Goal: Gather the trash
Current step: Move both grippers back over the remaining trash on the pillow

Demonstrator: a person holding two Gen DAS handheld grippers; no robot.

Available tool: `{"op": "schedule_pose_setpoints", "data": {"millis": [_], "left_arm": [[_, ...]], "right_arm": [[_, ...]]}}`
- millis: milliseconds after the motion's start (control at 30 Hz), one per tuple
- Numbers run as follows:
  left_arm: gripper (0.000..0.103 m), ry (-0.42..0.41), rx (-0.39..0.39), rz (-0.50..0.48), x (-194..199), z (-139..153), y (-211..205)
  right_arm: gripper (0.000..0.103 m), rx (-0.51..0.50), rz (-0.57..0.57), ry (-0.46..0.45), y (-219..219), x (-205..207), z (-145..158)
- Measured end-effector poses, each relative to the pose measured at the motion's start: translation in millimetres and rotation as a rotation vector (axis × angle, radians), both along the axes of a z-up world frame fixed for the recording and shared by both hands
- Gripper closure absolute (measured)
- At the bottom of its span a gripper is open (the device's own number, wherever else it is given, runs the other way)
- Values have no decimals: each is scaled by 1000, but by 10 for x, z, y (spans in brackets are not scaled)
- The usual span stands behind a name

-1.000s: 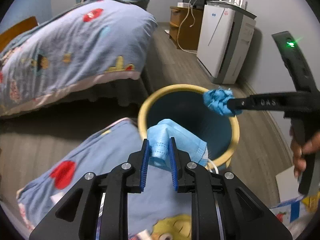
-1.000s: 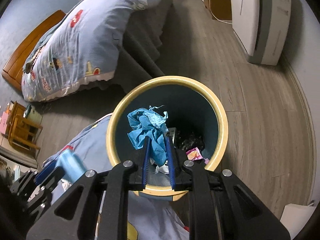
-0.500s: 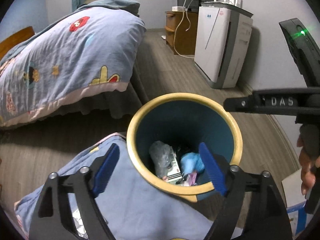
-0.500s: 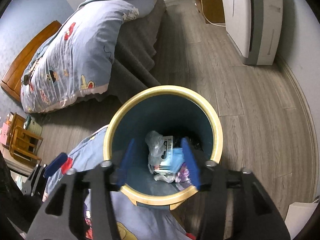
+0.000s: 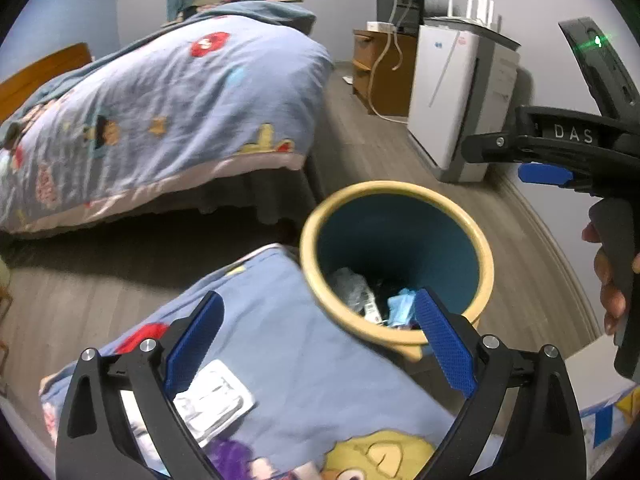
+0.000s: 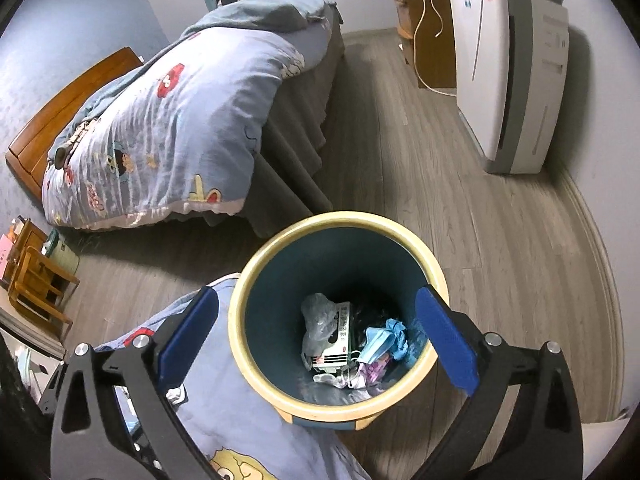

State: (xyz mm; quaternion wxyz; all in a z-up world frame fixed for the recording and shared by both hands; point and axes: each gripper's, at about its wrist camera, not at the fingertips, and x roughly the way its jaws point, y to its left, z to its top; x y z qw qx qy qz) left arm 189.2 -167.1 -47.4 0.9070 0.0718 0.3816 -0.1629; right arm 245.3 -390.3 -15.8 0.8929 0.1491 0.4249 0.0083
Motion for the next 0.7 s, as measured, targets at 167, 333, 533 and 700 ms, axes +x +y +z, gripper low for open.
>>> {"op": "schedule_pose_setpoints", "data": {"millis": [167,333,533,700], "left_arm": [[8,-9,-6,34,-129,134,310],[8,-14,13,73,-309,282,753],[7,-12,23,174,-564,391,1428],[7,-30,-1,293,-787,331,1949]], "right_arm": [[6,-30,27,1,178,11,39],[6,-56,70,-11,401,26,99],[6,-81,133,-15,720,15,109],[6,-84,214,20,1040,-30,-12]]}}
